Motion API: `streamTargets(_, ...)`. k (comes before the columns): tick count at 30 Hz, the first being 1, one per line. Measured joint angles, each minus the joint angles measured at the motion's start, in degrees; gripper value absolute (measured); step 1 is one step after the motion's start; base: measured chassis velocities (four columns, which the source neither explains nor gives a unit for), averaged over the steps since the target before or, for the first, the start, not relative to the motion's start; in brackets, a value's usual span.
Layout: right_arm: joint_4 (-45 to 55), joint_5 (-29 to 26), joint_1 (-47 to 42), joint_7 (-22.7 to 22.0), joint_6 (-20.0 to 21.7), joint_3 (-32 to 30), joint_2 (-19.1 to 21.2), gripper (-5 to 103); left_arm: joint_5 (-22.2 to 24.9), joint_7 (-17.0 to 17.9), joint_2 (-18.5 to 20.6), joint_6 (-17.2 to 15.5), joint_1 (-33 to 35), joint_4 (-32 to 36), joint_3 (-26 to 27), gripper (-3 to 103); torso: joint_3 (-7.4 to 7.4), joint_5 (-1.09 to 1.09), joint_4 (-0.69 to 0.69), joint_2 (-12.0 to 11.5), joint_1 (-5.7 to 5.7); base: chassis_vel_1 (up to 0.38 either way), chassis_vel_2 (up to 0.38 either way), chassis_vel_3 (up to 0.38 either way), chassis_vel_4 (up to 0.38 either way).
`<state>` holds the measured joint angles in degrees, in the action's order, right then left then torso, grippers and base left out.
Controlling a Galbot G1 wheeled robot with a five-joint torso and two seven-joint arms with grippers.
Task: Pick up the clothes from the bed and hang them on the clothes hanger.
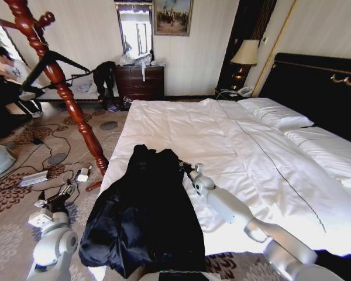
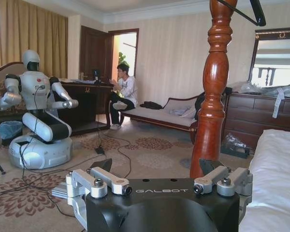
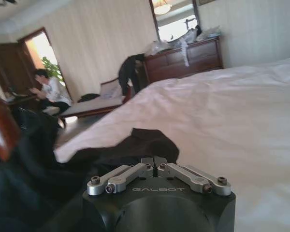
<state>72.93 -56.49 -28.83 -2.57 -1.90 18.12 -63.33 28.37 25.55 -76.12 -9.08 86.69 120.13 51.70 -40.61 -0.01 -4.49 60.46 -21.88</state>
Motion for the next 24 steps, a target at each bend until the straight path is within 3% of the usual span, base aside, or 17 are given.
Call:
streamTargets(6, 5.58, -5.28, 1.87, -0.93, -1.34, 3.59, -1.61, 0, 0.00, 0.06, -0.50, 0.13, -0.05, -0.19, 0.03, 100, 0.00, -0.01, 0.01, 0.00, 0.00, 0.000, 0.000, 0.000, 0.000)
streamTargets(10, 7.54, -11.47, 6.59, -1.43, -3.22, 8.86, -8.15, 0, 0.02, 0.04, -1.07, 0.52, 0.00, -0.58, 0.52, 100, 0.00, -0.02, 0.06, 0.00, 0.00, 0.000, 0.000, 0.000, 0.000)
streamTargets(12, 7.52, -11.76, 6.93, -1.54, -3.25, 9.22, -8.65, 0, 0.03, 0.04, -1.15, 0.56, 0.02, -0.62, 0.59, 100, 0.00, -0.01, 0.05, 0.00, 0.00, 0.000, 0.000, 0.000, 0.000)
streamTargets(14, 6.46, -13.06, 9.20, -2.84, -3.27, 12.17, -12.20, 0, 0.18, -0.02, -1.56, 0.70, 0.26, -0.72, 1.13, 100, 0.00, -0.02, 0.05, 0.00, 0.00, 0.000, 0.000, 0.000, 0.000)
streamTargets(16, 5.56, -13.08, 9.69, -4.20, -2.73, 13.44, -13.74, 0, 0.33, -0.06, -1.62, 0.76, 0.40, -0.74, 1.54, 100, 0.00, -0.02, 0.04, 0.00, 0.00, 0.000, 0.000, 0.000, 0.000)
streamTargets(19, 3.63, -11.13, 9.18, -11.19, 1.25, 15.67, -16.34, 0, 0.87, -0.15, -1.32, 0.81, 0.77, -0.76, 2.78, 100, 0.00, -0.01, 0.02, 0.00, 0.00, 0.000, 0.000, 0.000, 0.000)
streamTargets(20, 3.71, -10.80, 8.64, -12.60, 2.35, 15.87, -16.49, -3, 0.97, -0.16, -1.18, 0.82, 0.87, -0.76, 3.06, 100, 0.00, -0.01, 0.02, 0.00, 0.00, 0.000, 0.000, 0.000, 0.000)
streamTargets(24, 6.93, -10.85, 6.82, -15.33, 5.17, 16.23, -15.31, 7, 1.06, -0.19, -0.92, 0.83, 1.15, -0.83, 3.38, 100, 0.00, 0.00, 0.02, 0.00, 0.00, 0.000, 0.000, 0.000, 0.000)
